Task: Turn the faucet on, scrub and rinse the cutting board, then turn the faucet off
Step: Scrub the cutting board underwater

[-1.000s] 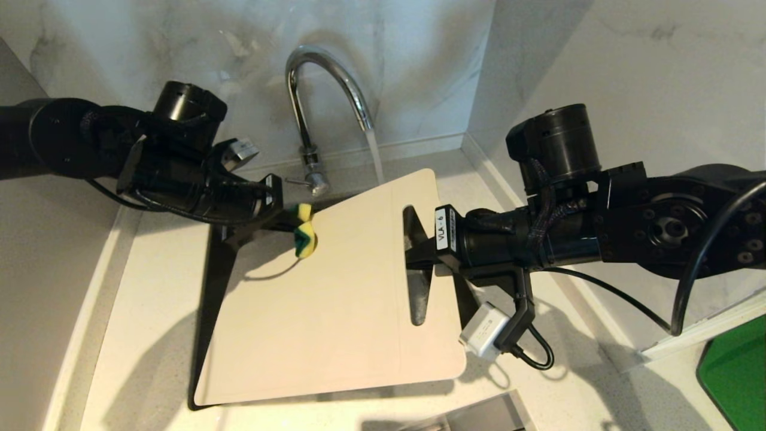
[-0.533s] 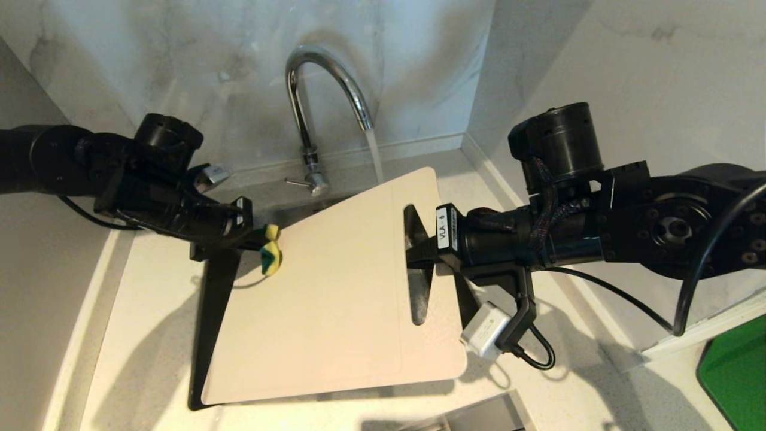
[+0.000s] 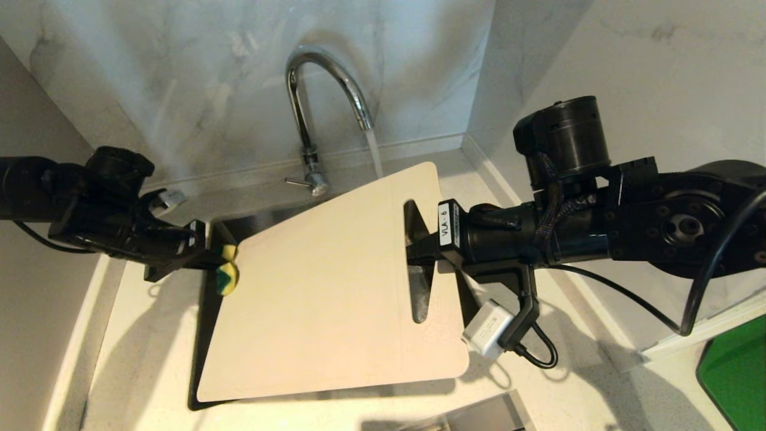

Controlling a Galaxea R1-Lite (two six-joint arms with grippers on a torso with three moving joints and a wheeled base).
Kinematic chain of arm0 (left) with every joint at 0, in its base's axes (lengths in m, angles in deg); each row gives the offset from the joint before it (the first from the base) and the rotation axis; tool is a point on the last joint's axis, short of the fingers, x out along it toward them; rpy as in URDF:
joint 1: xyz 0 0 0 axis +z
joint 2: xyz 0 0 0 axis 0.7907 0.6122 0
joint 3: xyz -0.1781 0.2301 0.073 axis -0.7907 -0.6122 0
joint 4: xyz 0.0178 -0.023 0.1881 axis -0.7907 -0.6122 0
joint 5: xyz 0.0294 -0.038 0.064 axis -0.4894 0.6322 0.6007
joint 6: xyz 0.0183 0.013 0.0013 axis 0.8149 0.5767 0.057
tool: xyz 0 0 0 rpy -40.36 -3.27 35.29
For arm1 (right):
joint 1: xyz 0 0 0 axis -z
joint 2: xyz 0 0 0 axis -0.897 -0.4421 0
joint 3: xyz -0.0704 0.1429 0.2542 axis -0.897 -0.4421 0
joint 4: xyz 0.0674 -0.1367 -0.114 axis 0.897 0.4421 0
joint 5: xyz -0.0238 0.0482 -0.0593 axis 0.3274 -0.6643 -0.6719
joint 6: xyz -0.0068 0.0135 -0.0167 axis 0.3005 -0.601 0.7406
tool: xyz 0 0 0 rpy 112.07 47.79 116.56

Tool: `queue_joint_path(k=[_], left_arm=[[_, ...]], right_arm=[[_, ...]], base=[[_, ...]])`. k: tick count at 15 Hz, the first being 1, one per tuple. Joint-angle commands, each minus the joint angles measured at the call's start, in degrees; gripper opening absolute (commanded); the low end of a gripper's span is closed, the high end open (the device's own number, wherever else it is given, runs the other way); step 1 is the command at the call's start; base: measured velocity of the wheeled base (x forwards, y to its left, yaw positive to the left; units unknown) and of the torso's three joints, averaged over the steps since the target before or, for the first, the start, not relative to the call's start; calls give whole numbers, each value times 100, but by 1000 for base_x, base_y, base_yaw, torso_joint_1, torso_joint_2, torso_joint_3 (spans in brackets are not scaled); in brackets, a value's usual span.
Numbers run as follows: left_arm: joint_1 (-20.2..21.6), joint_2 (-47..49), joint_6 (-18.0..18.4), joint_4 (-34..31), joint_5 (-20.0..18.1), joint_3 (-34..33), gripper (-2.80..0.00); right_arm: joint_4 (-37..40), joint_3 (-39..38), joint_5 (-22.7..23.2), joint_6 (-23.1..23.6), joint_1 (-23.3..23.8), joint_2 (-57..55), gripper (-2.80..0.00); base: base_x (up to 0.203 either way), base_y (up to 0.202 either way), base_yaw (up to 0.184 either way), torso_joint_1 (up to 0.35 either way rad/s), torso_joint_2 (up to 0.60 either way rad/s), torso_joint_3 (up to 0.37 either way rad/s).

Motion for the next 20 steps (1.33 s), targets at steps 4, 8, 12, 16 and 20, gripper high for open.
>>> queue_joint_path(k=[4, 8, 12, 16, 20], left_arm=[[80, -200, -40, -5, -25, 16, -280], [-428, -807, -533, -82, -243, 296, -280], [-1771, -1314, -740, -697, 98, 740, -280], [-2930, -1408, -1115, -1097, 940, 820, -280], [-3238, -1343, -1237, -1172, 1434, 578, -280]], right_arm=[[8, 4, 11, 70, -1, 35, -280], [8, 54, 11, 70, -1, -28, -280], [8, 101, 11, 70, -1, -82, -280], [8, 171, 2, 51, -1, -123, -280], [8, 171, 2, 8, 7, -123, -280]], base=[[0, 0, 0, 0, 0, 0], [0, 0, 0, 0, 0, 0], [0, 0, 0, 0, 0, 0], [0, 0, 0, 0, 0, 0], [0, 0, 0, 0, 0, 0]])
